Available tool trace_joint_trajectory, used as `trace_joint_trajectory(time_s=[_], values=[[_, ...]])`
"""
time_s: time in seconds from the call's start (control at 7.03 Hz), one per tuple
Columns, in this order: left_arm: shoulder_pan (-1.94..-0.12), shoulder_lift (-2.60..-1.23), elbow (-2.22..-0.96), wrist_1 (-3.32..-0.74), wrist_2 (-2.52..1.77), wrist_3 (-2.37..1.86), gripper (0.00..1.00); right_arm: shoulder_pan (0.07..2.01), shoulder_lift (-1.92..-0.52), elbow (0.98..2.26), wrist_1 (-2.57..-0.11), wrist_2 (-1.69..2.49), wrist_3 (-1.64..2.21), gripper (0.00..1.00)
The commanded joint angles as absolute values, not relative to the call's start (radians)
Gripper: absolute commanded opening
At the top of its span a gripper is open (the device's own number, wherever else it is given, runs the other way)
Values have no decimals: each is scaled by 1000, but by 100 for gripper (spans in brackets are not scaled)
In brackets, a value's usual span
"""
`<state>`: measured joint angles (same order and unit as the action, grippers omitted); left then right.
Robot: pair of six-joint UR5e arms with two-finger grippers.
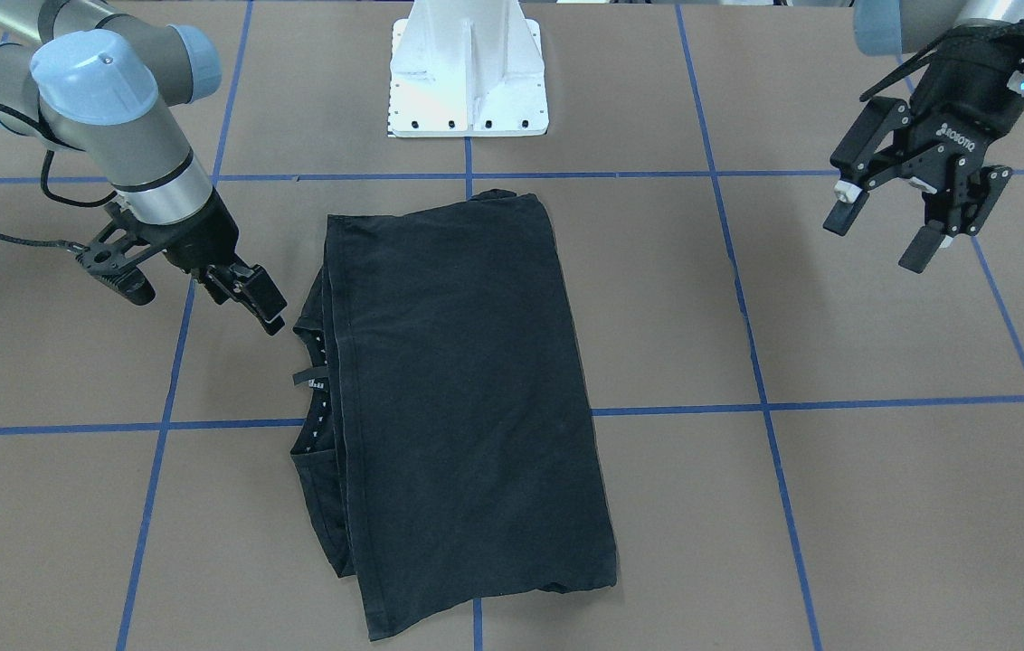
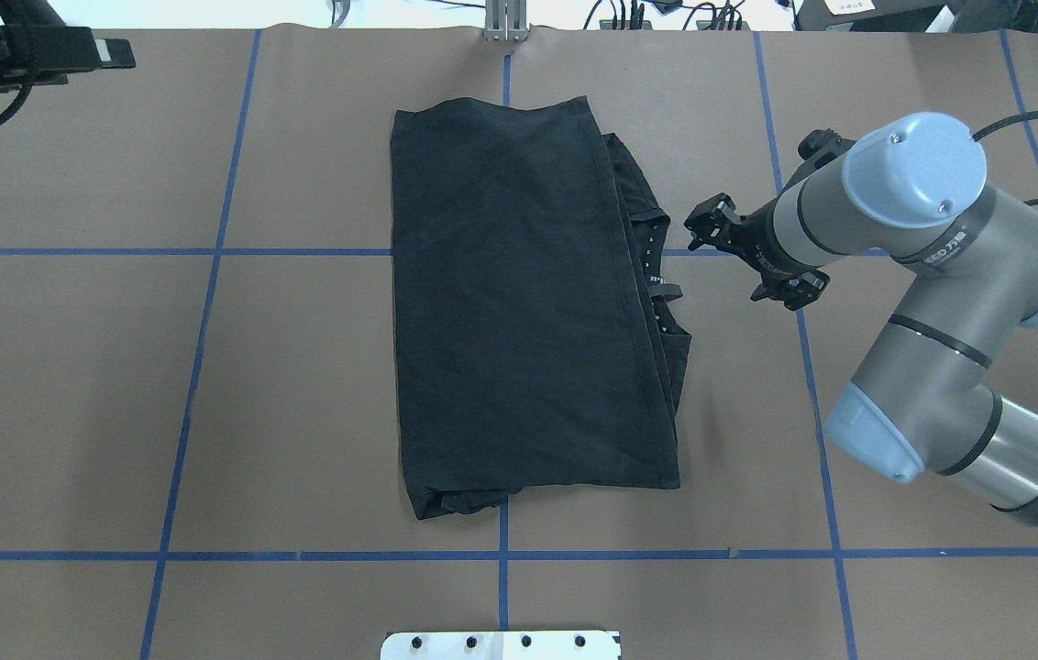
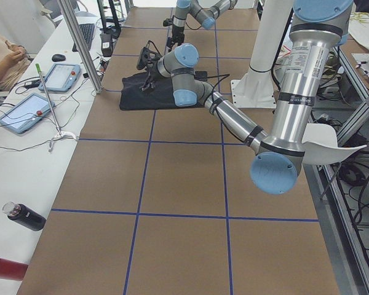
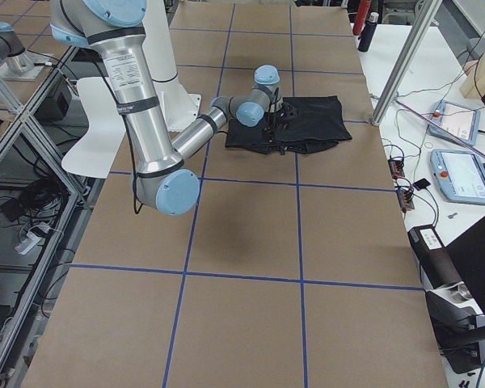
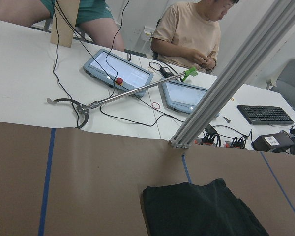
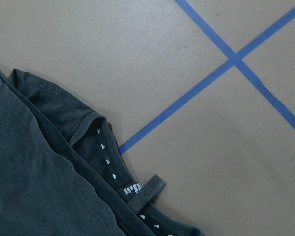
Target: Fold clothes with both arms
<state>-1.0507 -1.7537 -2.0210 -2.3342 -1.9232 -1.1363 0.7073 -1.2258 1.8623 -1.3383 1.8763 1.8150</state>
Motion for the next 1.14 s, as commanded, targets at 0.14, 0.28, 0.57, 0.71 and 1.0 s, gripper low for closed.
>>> trace_joint_trajectory(time_s=[0.14, 0.28, 0.57, 0.71, 1.0], values=[[-1048, -1753, -2010, -2344, -1948, -1185, 100, 566, -1238, 1899, -1335, 1783, 2101, 98], [-1048, -1753, -2005, -2342, -1950, -1187, 100, 534, -1258, 1937, -1335, 1773, 2132, 98], [-1048, -1727, -2011, -2339, -2121, -1204, 100, 409, -1278, 1974, -1335, 1650, 2245, 99], [-1048, -1726, -2005, -2341, -2129, -1209, 100, 388, -1278, 1986, -1335, 1635, 2249, 100], [-1045, -1739, -2004, -2341, -2131, -1238, 100, 368, -1282, 1983, -1338, 1618, 2260, 100]])
